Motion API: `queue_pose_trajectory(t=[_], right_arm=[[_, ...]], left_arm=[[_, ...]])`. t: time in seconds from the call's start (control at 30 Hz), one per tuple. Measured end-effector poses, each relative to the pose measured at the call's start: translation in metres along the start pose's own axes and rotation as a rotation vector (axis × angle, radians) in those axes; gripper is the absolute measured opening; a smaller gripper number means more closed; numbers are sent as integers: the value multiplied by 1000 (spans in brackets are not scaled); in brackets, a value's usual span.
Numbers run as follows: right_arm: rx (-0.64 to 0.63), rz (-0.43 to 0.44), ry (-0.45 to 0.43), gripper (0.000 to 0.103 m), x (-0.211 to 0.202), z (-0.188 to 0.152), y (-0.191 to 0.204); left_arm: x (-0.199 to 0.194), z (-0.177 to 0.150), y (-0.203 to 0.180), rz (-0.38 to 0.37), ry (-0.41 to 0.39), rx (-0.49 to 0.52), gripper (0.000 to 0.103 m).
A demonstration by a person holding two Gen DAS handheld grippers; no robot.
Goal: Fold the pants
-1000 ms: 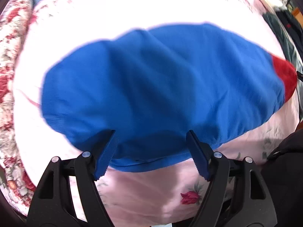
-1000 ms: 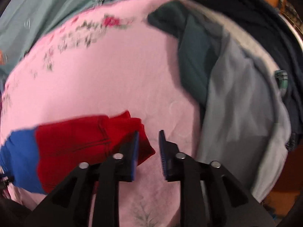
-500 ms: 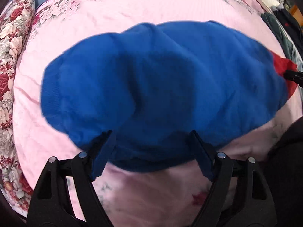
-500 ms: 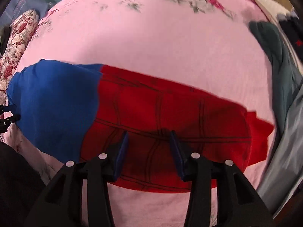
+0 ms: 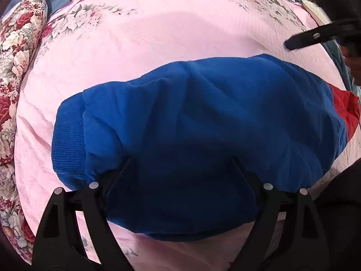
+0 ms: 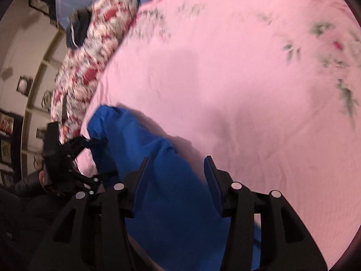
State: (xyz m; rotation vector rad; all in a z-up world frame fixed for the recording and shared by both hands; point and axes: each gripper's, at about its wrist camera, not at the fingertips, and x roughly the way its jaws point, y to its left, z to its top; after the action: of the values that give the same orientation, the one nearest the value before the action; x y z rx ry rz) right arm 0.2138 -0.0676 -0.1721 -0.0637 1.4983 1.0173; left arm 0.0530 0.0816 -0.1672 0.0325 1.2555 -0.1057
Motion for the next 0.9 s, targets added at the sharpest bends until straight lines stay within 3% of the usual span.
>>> queue_pose_trajectory(t=[0.1, 0.23, 0.37, 0.53, 0.6, 0.7, 0.9], right_arm=[[-16, 79, 120, 49, 17, 0, -3], [-80, 197, 203, 51, 16, -5, 13], [-111, 335, 258, 51, 10, -11, 14], [-113, 414, 309, 51, 18, -17, 22], [-164, 396, 337, 52, 21, -22, 30], [-167, 287, 381, 52, 39, -26, 31], [-98, 322, 298, 56, 54, -13, 33]], left_arm=[[2, -3, -1, -10, 1, -17, 86], [5, -2, 1, -10, 11, -17, 88], [9, 0, -3, -7, 20, -10, 91], [12, 2, -6, 0, 28, -1, 92], [13, 4, -7, -1, 30, -2, 92], [16, 5, -10, 2, 35, 6, 95], [20, 10, -15, 9, 39, 12, 96]])
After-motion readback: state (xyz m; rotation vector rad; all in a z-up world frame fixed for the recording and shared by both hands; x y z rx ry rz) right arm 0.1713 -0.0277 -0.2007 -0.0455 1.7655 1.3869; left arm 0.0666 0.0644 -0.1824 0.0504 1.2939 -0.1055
